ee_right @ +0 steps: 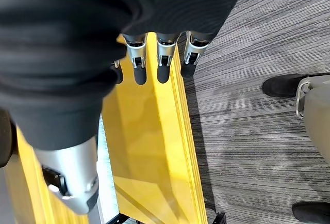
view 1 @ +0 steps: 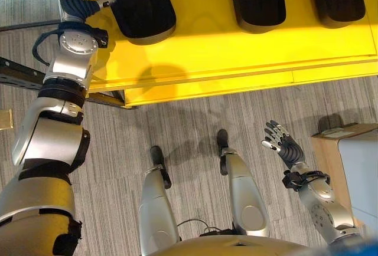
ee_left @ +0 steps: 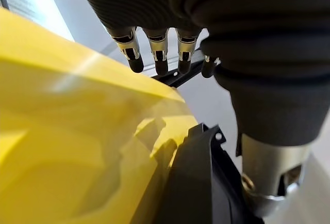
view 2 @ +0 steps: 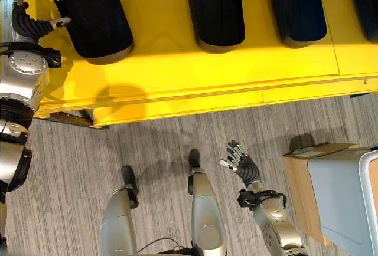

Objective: Move parts from the plastic box to the shelf.

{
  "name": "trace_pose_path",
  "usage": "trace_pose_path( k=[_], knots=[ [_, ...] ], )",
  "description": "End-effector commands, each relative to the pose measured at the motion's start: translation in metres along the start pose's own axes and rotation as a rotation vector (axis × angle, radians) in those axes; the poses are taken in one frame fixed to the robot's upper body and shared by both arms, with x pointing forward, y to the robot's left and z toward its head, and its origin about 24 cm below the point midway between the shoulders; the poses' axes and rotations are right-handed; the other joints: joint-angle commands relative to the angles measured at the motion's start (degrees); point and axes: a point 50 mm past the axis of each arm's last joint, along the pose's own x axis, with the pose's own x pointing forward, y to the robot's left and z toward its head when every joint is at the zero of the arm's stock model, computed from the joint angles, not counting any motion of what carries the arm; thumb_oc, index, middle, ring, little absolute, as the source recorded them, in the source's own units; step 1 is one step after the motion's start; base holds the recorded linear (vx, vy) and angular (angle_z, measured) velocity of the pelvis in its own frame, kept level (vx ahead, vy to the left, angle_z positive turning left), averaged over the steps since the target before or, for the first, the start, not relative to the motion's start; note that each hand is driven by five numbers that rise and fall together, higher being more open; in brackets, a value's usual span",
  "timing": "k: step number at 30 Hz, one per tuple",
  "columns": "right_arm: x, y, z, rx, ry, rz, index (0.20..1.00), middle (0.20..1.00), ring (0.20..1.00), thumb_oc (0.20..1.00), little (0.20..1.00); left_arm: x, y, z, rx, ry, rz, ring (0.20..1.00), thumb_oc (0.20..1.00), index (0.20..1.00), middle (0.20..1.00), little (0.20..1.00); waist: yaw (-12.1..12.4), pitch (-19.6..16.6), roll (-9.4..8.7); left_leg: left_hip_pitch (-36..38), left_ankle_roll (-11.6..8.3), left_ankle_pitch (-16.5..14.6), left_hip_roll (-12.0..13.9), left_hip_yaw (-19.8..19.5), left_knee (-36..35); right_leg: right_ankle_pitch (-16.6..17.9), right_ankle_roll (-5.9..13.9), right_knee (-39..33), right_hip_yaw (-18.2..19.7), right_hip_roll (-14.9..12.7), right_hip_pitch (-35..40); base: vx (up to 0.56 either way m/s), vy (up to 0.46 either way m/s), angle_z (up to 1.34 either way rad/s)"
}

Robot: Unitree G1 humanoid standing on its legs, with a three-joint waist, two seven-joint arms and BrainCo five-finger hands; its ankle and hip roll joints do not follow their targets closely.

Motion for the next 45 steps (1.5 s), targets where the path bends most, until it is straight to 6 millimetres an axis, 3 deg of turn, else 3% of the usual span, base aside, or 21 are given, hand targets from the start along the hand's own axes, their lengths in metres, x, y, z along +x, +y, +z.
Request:
trace_pose_path(
  k=[1,18,31,45],
  knots=[
    [-0.008,-0.015,0.012,-0.013,-0.062,-0.041,1.000,1.000,1.000,1.000,1.000,0.011,0.025,0.026,-0.020,-0.092,0.069,1.000,1.000,1.000,1.000,1.000,-0.12,-2.64,0.04,-1.71,-0.30,-2.47,1.62,0.09,3.02,-3.32,2.37,0.98,0.14,-3.36,3.22,0.06,0.010,-0.01],
    [-0.008,-0.017,0.009,0.003,-0.050,-0.058,1.000,1.000,1.000,1.000,1.000,0.013,0.026,0.031,-0.052,-0.096,0.058,1.000,1.000,1.000,1.000,1.000,-0.66,-3.21,0.37,-2.05,0.31,-3.95,1.49,0.73,4.28,-3.90,2.43,0.79,0.65,-3.47,3.41,0.04,0.010,-0.03],
    [-0.009,-0.017,0.004,0.029,-0.036,-0.064,1.000,1.000,1.000,1.000,1.000,0.019,0.039,0.030,0.010,-0.067,0.075,1.000,1.000,1.000,1.000,1.000,-1.48,-3.72,0.44,-2.69,1.01,-5.74,1.70,2.10,6.13,-3.37,3.02,-0.38,1.61,-3.48,3.12,0.04,0.023,-0.05],
    [-0.013,-0.018,0.001,0.041,-0.025,-0.059,1.000,1.000,1.000,1.000,1.000,0.019,0.025,0.036,0.056,-0.084,0.033,1.000,1.000,1.000,1.000,1.000,-1.98,-3.70,0.47,-3.54,1.34,-6.80,1.72,3.00,7.23,-3.24,3.03,-0.46,2.49,-3.36,2.08,0.01,0.007,-0.03]
  ],
)
